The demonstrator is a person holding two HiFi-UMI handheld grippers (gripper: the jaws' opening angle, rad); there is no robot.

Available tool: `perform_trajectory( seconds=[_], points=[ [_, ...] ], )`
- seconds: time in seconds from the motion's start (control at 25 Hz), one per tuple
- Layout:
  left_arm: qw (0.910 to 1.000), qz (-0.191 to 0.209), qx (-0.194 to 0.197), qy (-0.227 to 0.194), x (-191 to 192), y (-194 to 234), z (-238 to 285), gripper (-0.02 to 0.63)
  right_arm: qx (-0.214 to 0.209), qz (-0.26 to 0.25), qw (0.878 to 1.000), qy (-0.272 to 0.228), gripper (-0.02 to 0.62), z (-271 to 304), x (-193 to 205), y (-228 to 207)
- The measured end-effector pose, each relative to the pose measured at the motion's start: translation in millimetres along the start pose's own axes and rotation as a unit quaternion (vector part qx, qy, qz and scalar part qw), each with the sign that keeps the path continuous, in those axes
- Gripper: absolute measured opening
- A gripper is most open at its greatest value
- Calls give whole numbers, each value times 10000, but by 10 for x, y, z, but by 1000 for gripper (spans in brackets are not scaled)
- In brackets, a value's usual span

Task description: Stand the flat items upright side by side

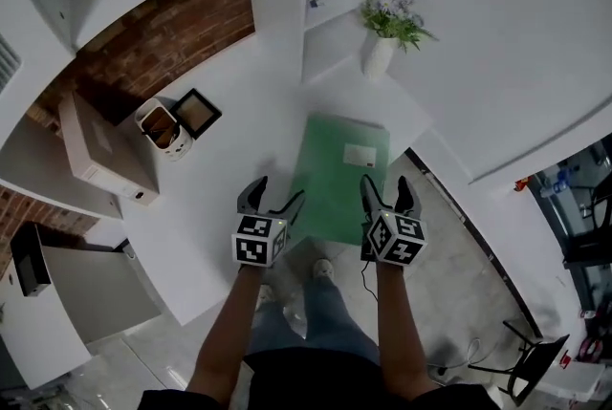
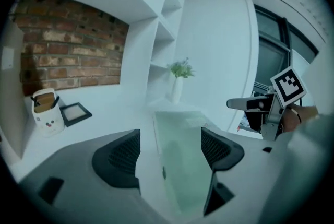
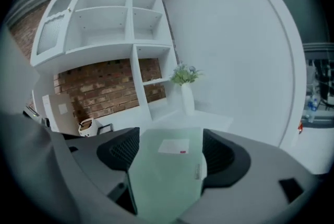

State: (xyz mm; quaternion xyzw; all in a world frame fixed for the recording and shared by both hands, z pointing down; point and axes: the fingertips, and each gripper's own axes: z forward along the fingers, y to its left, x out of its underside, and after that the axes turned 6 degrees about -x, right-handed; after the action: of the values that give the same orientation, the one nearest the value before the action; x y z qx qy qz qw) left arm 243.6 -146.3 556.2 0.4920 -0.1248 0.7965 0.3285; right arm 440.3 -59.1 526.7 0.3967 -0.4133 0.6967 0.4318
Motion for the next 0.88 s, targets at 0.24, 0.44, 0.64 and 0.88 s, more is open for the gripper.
perform_trajectory(
  seconds=[0.24, 0.44, 0.64, 0.88],
  points=[
    [9941, -581, 84, 909, 298, -16, 624, 347, -516, 587, 9928, 905, 370, 448, 487, -475],
    [9864, -698, 275, 1463, 449, -75, 914, 347, -757, 943, 9823, 1430, 373, 643, 814, -601],
    [9800, -864, 431, 1738, 533, -118, 1066, 347, -913, 1179, 9723, 1801, 373, 717, 1055, -549],
    [9801, -778, 440, 1773, 573, -215, 1124, 345, -877, 1294, 9698, 1871, 321, 693, 1100, -498]
  ],
)
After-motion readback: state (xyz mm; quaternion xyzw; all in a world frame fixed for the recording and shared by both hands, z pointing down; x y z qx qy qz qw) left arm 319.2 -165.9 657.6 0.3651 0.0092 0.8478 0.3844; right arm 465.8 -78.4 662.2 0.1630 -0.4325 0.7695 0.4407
